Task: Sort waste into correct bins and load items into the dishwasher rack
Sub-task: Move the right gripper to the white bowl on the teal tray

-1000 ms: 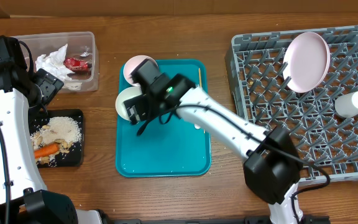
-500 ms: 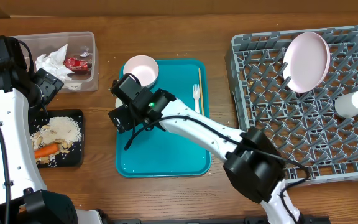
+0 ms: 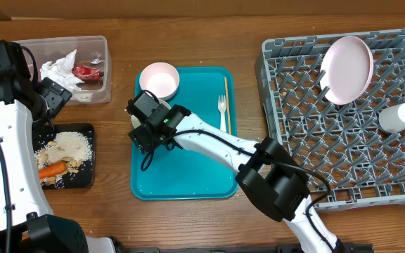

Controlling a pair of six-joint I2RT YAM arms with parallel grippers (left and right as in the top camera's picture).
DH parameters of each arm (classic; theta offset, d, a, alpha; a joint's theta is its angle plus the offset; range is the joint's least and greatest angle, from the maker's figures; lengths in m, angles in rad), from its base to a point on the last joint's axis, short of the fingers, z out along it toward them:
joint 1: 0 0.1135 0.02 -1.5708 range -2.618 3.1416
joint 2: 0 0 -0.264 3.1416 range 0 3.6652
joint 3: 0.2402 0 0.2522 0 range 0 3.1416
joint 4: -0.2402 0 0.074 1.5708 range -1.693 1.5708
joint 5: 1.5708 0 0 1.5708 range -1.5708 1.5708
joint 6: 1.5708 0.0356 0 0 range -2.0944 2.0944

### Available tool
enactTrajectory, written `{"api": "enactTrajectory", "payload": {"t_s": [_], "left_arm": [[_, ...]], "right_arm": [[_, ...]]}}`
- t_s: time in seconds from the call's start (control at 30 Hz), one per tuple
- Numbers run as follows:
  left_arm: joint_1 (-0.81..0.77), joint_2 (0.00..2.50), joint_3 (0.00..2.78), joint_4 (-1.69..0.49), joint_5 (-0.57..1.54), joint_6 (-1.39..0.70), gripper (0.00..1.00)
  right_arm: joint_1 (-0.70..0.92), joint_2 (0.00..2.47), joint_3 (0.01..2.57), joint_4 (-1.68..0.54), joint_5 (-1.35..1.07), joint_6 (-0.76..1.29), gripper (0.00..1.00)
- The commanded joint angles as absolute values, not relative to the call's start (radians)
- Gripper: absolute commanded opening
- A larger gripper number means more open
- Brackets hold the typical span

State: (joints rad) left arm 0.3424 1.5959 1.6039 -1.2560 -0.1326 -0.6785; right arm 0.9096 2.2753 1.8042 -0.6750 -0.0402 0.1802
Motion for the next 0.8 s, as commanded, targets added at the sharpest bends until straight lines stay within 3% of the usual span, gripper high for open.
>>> {"api": "enactTrajectory", "payload": {"t_s": [0.0, 0.4, 0.77], "left_arm": [[0.345, 1.597, 1.624, -1.255, -0.149, -0.673, 1.00], [0.345, 1.597, 1.624, -1.255, -0.149, -0.673, 1.00], [0.346, 1.597, 1.624, -1.255, -0.149, -0.673, 1.00]], "right_arm": [[0.908, 2.285, 1.806, -0.703, 0.036, 0.175, 0.65], [0.908, 2.277, 1.855, -0.874, 0.078, 0.231, 0.39], [0.908, 2.220, 1.860, -0.889, 0.078, 0.266, 0.38]]}}
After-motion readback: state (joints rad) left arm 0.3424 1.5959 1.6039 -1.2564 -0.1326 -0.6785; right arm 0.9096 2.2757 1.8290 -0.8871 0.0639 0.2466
